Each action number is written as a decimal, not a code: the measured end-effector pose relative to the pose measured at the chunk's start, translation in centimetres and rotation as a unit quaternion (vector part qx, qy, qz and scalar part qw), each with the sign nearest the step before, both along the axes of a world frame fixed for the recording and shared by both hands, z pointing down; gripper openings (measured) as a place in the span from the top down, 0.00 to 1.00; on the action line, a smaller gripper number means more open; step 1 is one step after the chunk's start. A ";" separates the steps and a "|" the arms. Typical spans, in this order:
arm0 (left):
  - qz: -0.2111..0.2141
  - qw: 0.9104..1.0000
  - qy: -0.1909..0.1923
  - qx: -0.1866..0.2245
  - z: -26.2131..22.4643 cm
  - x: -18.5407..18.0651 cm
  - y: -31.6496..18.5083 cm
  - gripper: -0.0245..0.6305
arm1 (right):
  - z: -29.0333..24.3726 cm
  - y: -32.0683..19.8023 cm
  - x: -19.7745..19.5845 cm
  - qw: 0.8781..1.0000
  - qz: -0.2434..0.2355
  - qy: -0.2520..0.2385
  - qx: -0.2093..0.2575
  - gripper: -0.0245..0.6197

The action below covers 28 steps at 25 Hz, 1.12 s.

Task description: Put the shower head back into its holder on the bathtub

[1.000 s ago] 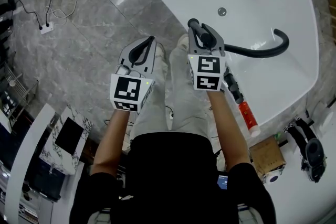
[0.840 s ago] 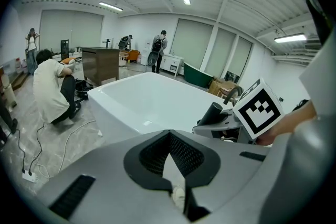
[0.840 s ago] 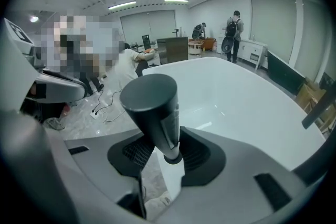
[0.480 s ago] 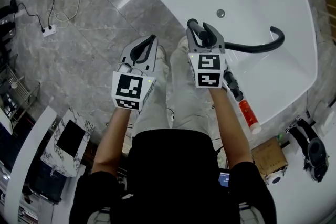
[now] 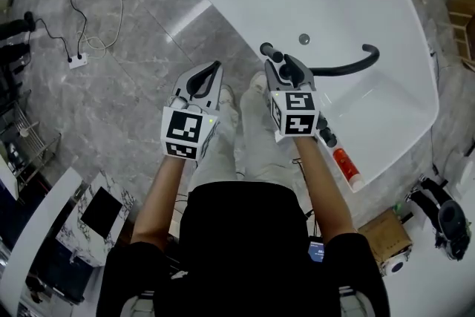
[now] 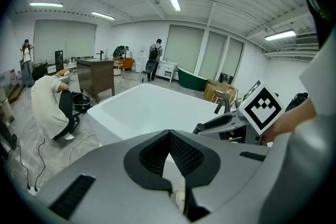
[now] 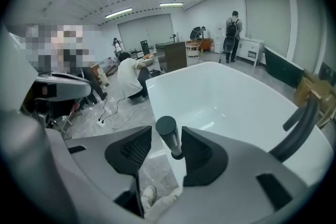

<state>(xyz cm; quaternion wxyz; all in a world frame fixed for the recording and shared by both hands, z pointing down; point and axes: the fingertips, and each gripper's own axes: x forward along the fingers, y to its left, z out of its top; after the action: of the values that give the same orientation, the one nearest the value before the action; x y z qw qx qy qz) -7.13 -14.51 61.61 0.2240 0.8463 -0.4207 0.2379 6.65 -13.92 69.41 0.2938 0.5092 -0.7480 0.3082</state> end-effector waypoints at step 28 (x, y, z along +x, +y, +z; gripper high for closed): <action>0.012 0.987 0.042 0.155 -24.4 1.2 0.5 0.94 | -31.0 -0.5 1.2 0.973 0.026 -0.046 0.223 0.93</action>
<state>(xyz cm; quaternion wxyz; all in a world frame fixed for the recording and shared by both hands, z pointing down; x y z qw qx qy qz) -5.95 -14.01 37.22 0.1043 0.8852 -0.4324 0.1366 7.87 -14.41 38.44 0.1298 0.5665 -0.7970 0.1647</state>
